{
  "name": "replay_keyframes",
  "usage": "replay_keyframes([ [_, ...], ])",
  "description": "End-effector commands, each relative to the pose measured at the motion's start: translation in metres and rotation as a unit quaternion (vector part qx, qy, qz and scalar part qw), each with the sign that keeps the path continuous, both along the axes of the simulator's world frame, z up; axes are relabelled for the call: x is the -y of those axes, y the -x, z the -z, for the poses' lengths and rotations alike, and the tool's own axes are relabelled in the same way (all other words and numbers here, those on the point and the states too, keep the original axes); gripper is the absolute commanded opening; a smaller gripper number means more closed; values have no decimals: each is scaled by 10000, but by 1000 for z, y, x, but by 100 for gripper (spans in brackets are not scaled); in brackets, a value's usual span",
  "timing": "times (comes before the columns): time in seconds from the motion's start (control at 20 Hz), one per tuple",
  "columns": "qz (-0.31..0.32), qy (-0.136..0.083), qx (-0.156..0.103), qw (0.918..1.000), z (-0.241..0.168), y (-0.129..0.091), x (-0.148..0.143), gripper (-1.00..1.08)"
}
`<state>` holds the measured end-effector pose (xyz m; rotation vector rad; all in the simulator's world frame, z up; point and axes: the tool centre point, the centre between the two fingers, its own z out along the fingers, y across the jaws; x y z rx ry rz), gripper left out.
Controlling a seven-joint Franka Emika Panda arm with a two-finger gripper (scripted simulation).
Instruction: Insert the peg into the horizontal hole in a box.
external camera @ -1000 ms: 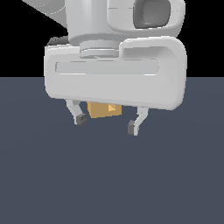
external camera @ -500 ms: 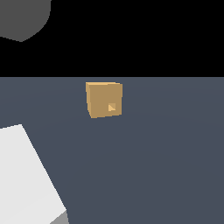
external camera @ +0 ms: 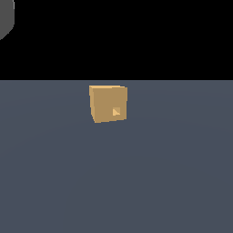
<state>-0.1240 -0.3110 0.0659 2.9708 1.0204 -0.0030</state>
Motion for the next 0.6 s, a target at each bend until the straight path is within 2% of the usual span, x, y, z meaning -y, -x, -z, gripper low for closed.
replay_keyframes([
  [0.0, -4, -1, 0, 10000, 3, 0, -1, 100],
  [0.55, 24, -6, 6, 10000, 46, 2, 0, 100],
])
